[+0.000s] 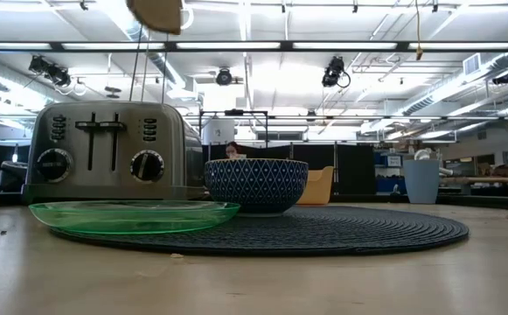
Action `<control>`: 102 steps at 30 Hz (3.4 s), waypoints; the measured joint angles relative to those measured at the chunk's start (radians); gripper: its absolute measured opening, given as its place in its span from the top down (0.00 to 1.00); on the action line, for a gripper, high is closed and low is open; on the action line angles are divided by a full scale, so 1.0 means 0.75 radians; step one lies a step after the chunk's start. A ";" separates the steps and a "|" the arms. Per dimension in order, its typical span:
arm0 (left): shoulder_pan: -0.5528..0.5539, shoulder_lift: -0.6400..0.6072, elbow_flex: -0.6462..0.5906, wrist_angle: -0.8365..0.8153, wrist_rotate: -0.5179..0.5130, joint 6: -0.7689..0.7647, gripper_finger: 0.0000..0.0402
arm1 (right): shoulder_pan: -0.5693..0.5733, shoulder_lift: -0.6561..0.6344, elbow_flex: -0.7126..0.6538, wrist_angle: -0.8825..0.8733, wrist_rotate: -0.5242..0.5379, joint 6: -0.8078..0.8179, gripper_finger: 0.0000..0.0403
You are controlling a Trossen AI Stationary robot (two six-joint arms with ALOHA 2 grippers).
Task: Arrange a breakfast setting
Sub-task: Put the bread on the green plate, then put the apple on the blue table mat
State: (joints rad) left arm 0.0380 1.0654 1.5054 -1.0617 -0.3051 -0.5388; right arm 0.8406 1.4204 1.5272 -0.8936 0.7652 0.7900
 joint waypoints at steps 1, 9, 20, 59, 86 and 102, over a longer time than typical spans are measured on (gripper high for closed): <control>-0.061 0.003 -0.035 0.060 0.000 0.002 0.96 | -0.001 0.000 0.000 0.000 -0.002 0.007 0.27; -0.428 0.083 -0.445 0.673 0.001 -0.039 0.95 | -0.019 -0.001 -0.001 0.003 -0.011 0.204 0.27; -0.709 0.270 -0.623 0.835 -0.075 0.344 0.96 | -0.068 0.001 -0.001 0.007 -0.082 0.153 0.27; -0.797 0.789 -0.622 0.719 -0.260 0.526 0.95 | -0.238 0.003 -0.001 0.118 -0.114 0.129 0.27; -0.802 0.571 -0.308 0.486 0.005 0.512 0.59 | -0.521 0.004 -0.221 0.314 -0.010 -0.132 0.26; -0.645 0.204 -0.233 0.697 -0.151 0.524 0.59 | -1.188 0.003 -0.458 0.558 -0.355 -0.525 0.04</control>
State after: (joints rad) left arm -0.4454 1.2183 1.3308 -0.5390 -0.4187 -0.1455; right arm -0.0501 1.4227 1.1837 -0.4751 0.4987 0.3961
